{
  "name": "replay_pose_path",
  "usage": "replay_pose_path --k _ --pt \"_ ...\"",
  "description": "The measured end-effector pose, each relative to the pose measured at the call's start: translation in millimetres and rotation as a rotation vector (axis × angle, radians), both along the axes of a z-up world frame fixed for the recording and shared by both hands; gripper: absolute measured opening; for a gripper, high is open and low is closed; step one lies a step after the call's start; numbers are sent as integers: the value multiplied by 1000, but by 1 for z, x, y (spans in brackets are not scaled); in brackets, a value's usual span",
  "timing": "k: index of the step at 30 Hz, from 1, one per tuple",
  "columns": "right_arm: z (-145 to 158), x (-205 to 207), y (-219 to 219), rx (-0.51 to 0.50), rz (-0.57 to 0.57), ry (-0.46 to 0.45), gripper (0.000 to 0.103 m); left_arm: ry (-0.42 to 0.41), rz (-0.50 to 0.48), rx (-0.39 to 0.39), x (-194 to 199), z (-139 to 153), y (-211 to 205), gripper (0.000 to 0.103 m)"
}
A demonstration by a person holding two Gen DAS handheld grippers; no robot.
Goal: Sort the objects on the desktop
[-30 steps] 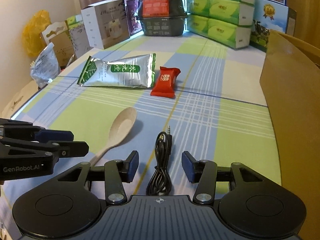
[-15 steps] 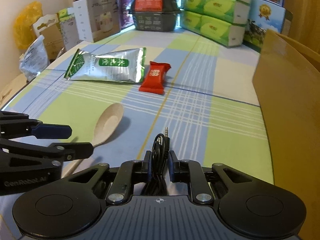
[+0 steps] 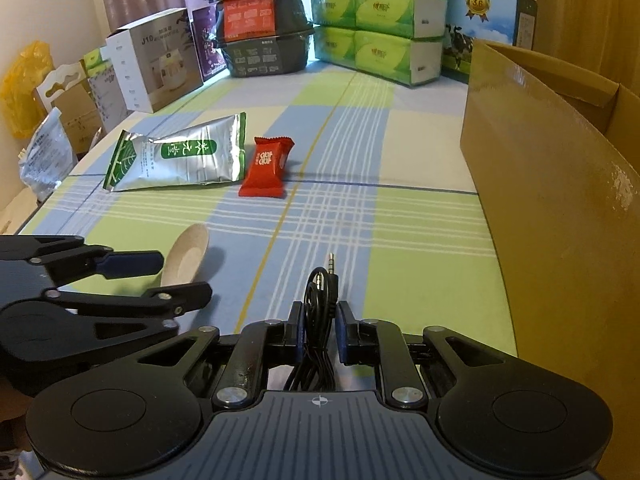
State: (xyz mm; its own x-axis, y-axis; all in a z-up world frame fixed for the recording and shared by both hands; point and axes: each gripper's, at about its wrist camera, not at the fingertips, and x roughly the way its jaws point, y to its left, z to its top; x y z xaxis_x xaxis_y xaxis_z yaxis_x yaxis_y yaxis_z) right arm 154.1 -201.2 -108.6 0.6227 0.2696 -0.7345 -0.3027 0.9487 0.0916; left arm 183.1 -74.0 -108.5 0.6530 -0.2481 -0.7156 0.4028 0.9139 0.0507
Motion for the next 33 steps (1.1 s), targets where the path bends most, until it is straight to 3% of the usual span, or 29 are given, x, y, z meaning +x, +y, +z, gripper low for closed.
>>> replay_pose_path --k 10,13,33 --pt "-1 2 1 6 2 0 12 2 38 -35 12 -5 1 39" --pt "-1 2 2 4 6 1 12 4 42 -40 12 -4 2 28" --pt "7 -3 1 24 0 -54 12 13 86 -106 2 20 11 27"
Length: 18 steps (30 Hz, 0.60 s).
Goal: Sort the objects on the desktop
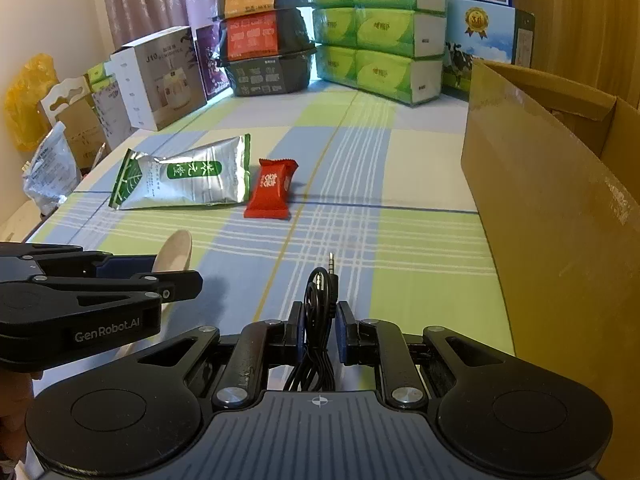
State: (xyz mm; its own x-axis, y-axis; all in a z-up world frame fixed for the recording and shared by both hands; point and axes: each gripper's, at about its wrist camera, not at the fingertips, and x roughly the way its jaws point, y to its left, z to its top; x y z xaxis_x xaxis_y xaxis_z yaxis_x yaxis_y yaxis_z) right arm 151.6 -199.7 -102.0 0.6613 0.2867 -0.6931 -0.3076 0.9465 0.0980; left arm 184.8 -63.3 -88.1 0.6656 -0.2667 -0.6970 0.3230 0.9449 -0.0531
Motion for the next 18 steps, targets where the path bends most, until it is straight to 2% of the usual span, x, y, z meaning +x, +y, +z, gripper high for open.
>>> replay_pose_path --k 4,13,18 --pt "2 -2 1 -3 5 -10 12 -3 0 -15 -3 6 1 27" --pt "12 -18 0 -35 21 -35 12 7 17 4 -18 18 7 27" --pt "27 -37 -6 -29 8 -46 12 43 43 -35 -37 24 8 27"
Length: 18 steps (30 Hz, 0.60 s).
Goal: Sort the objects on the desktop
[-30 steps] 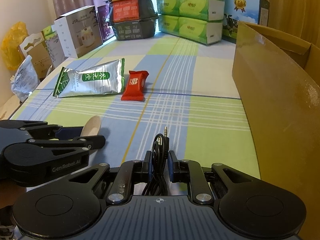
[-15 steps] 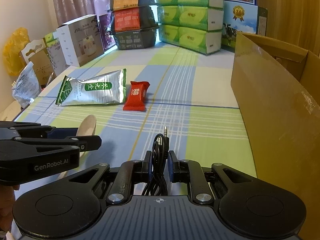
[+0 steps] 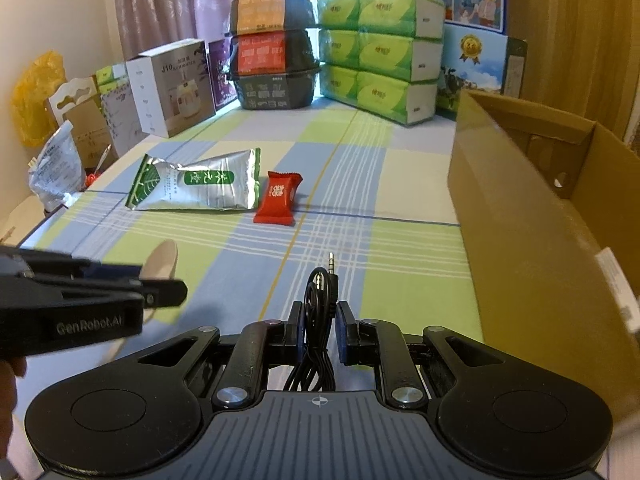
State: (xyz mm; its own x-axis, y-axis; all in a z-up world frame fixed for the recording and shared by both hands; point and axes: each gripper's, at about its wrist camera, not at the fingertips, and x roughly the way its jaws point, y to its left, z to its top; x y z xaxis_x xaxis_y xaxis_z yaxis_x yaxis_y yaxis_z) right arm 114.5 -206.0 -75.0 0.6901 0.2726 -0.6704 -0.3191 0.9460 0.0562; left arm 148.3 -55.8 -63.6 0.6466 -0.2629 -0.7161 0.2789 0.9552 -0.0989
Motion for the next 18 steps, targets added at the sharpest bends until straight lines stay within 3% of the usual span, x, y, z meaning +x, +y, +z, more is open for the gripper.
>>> replay_pose_path --k 8,18 --pt "32 -29 -11 18 -18 -33 12 26 32 -35 -35 18 -5 27" --pt "66 -64 -15 36 -8 -82 12 -11 38 -42 -72 52 -11 27"
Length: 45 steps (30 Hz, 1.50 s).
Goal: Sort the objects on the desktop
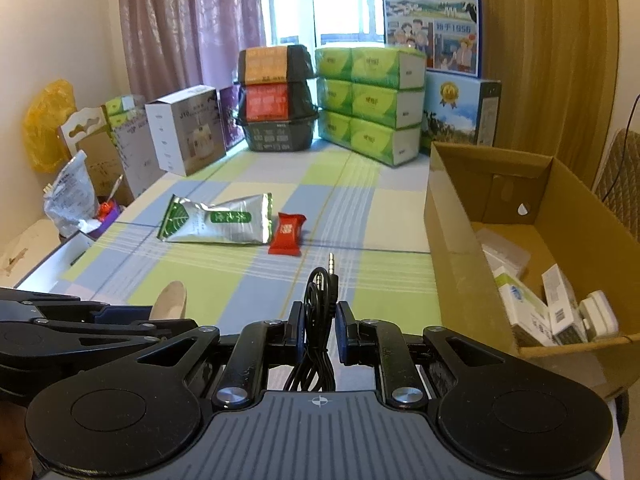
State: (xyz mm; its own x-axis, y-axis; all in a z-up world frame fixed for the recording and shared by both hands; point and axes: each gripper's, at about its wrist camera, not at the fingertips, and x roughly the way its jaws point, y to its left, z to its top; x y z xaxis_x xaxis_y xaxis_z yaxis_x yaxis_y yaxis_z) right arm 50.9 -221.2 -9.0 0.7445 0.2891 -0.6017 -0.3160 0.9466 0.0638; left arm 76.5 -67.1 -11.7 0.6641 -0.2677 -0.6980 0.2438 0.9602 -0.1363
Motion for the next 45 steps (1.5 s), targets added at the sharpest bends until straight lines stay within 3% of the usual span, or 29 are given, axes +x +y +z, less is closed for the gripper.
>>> replay_pose_path --k 16,45 --pt "36 -30 -27 18 -27 -54 12 -40 -30 -17 -30 31 -20 27" --pt "53 -48 -98 57 -127 -59 12 -57 -166 -23 -49 54 -84 27"
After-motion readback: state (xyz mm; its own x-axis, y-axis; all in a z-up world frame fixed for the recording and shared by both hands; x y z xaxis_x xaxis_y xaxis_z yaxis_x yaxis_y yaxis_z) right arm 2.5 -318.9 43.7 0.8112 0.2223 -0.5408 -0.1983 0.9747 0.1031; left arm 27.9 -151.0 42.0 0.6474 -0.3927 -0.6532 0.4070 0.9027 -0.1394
